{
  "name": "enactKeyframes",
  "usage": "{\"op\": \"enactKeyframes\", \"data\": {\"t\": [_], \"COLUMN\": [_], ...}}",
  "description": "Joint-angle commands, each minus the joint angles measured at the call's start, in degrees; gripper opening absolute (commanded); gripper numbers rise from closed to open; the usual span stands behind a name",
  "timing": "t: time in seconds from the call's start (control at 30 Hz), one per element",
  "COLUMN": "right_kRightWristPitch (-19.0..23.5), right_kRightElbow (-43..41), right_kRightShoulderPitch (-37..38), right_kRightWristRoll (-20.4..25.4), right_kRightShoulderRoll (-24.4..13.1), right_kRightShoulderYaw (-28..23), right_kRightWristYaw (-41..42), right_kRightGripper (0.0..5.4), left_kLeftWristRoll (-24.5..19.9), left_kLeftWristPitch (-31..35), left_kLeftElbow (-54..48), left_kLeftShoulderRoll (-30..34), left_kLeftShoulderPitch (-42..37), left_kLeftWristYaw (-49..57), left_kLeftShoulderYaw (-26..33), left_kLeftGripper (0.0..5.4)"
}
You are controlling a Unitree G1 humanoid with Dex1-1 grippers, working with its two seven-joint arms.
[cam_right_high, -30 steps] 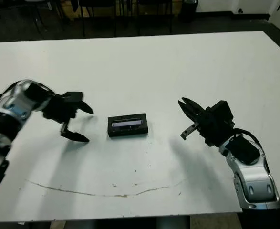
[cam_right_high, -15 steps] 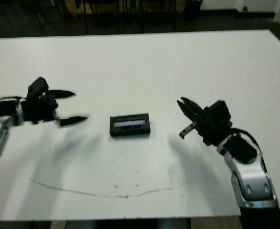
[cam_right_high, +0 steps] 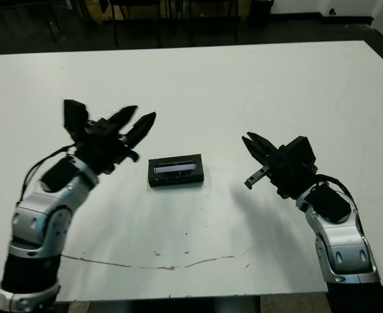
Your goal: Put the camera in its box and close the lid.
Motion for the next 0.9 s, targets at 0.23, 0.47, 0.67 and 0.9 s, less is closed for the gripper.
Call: {"op": "enactKeyframes", "data": {"t": [0.23,0.47,0.67,0.9], "right_kRightWristPitch": [1.1,1.7,3.0,3.1], "right_kRightElbow": [-0.8,-1.8,-2.6,-2.8], "right_kRightShoulderPitch": [1.1,1.7,2.0,2.2], "right_kRightWristRoll": [0.0,-0.3,-0.1,-0.5], "right_kRightShoulderRoll": [0.1,0.5,0.7,0.7], "right_kRightShoulderYaw": [0.1,0.5,0.7,0.9], "right_kRightWristYaw": [-0.6,-1.4,-1.8,-2.1], "right_kRightGripper": [0.0,0.0,0.0,0.0], "left_kLeftWristRoll": [6.6,8.4,9.3,11.1], "left_kLeftWristPitch": [2.7,-1.0,-2.6,-3.0], "left_kLeftElbow": [7.5,14.2,16.0,16.6], "left_kLeftShoulderRoll": [-1.3,-2.2,-2.4,-2.3], "left_kLeftShoulderPitch": [3.1,6.6,9.0,9.4], "left_kLeftWristYaw": [4.4,4.7,4.4,3.9], "left_kLeftShoulderYaw": [-7.9,-9.7,-10.9,-12.9], "left_kLeftGripper": [0.02,0.02,0.02,0.02]}}
